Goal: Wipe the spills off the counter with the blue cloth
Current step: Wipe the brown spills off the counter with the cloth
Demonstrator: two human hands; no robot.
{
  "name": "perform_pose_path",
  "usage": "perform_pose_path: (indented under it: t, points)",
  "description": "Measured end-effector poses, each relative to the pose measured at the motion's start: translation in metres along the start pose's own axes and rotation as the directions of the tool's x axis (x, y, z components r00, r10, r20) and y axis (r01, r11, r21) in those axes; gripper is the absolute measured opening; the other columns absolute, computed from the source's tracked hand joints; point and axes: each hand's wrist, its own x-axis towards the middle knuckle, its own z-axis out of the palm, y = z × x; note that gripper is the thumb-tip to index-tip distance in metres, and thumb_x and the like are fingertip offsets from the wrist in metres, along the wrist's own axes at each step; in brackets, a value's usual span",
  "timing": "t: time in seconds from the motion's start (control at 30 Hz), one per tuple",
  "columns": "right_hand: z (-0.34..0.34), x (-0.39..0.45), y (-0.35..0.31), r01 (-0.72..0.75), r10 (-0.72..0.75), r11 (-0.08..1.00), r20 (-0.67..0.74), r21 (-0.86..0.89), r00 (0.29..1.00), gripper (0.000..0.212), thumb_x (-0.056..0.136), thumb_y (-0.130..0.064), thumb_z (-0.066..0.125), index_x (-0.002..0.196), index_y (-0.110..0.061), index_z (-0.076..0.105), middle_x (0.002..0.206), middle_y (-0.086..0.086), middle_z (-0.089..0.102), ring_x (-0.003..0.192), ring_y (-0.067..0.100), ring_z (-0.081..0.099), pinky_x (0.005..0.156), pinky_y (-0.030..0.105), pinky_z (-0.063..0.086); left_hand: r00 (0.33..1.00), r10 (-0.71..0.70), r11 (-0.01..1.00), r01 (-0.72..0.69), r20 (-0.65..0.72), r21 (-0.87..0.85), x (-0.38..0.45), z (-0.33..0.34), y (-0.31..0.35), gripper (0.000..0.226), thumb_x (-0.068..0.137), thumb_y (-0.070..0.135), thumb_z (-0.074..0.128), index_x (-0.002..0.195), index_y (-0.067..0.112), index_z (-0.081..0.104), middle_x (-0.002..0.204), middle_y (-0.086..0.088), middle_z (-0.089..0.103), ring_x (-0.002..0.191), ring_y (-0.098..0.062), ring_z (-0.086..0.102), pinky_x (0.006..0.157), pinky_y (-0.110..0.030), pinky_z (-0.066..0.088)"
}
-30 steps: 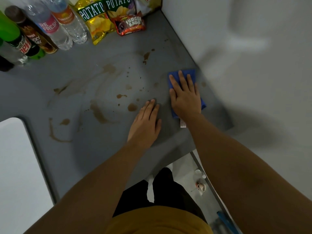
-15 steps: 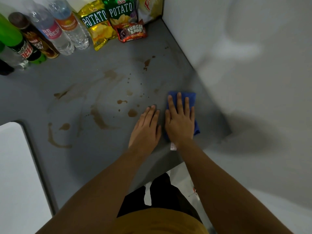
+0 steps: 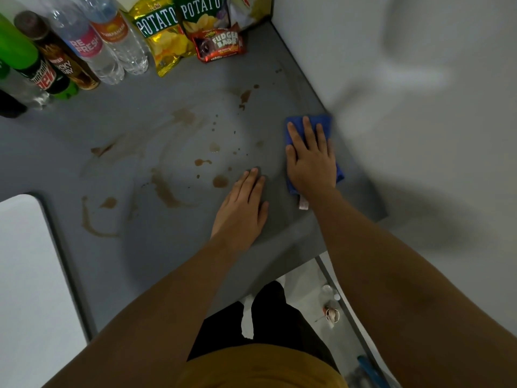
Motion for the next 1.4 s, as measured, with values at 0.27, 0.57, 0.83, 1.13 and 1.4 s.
perform_pose_path:
  t: [0.27, 0.57, 0.83, 1.13, 1.4]
  points:
    - [0.002, -0.040, 0.024, -0.166, 0.164, 0.986, -0.081, -0.015, 0.983, 0.056, 0.107, -0.048, 0.026, 0.161, -0.037, 0.015, 0.170, -0.005, 0.011, 0.157, 0.023, 0.006, 0.126, 0.050, 0.010, 1.000, -0.005, 1.000, 0.005, 0.004, -0.005, 0.001, -0.001, 0.000, 0.056, 0.106, 0.036, 0.042, 0.155, 0.010, 0.035, 0.165, -0.007, 0.028, 0.153, -0.023, 0.026, 0.122, -0.037, 0.029]
    - [0.020, -0.098, -0.022, -0.163, 0.163, 0.986, 0.015, -0.044, 0.986, 0.059, 0.107, -0.052, 0.014, 0.161, -0.037, -0.005, 0.170, -0.006, -0.010, 0.156, 0.021, -0.013, 0.127, 0.047, -0.003, 1.000, -0.008, 1.000, 0.008, 0.019, -0.021, 0.001, 0.003, 0.001, 0.057, 0.106, 0.034, 0.041, 0.157, 0.009, 0.032, 0.167, -0.008, 0.024, 0.155, -0.023, 0.020, 0.124, -0.039, 0.027]
    - [0.006, -0.043, -0.010, 0.001, 0.000, 1.000, 0.031, -0.006, 1.000, 0.056, 0.107, -0.047, 0.021, 0.161, -0.039, 0.011, 0.171, -0.007, 0.003, 0.157, 0.021, -0.001, 0.127, 0.048, 0.004, 1.000, 0.005, 1.000, -0.005, 0.001, -0.026, 0.001, 0.001, 0.001, 0.056, 0.105, 0.031, 0.044, 0.155, 0.006, 0.035, 0.165, -0.010, 0.028, 0.154, -0.024, 0.023, 0.124, -0.040, 0.027]
    - [-0.008, -0.046, 0.030, -0.129, 0.129, 0.992, -0.021, 0.000, 0.991, 0.056, 0.108, -0.047, 0.024, 0.161, -0.038, 0.013, 0.171, -0.006, 0.005, 0.157, 0.020, -0.001, 0.127, 0.048, 0.006, 1.000, 0.007, 1.000, -0.007, 0.005, -0.015, 0.001, 0.000, 0.002, 0.056, 0.107, 0.033, 0.042, 0.156, 0.007, 0.033, 0.166, -0.009, 0.024, 0.154, -0.024, 0.020, 0.126, -0.036, 0.021]
    - [0.007, -0.104, 0.012, -0.205, 0.204, 0.979, -0.026, -0.023, 0.979, 0.059, 0.107, -0.049, 0.024, 0.162, -0.034, 0.007, 0.171, -0.003, 0.000, 0.157, 0.024, -0.003, 0.126, 0.050, 0.006, 1.000, -0.009, 0.997, 0.010, 0.007, -0.076, 0.001, -0.008, 0.006, 0.054, 0.106, 0.030, 0.045, 0.154, 0.007, 0.037, 0.165, -0.009, 0.028, 0.153, -0.024, 0.023, 0.125, -0.036, 0.024]
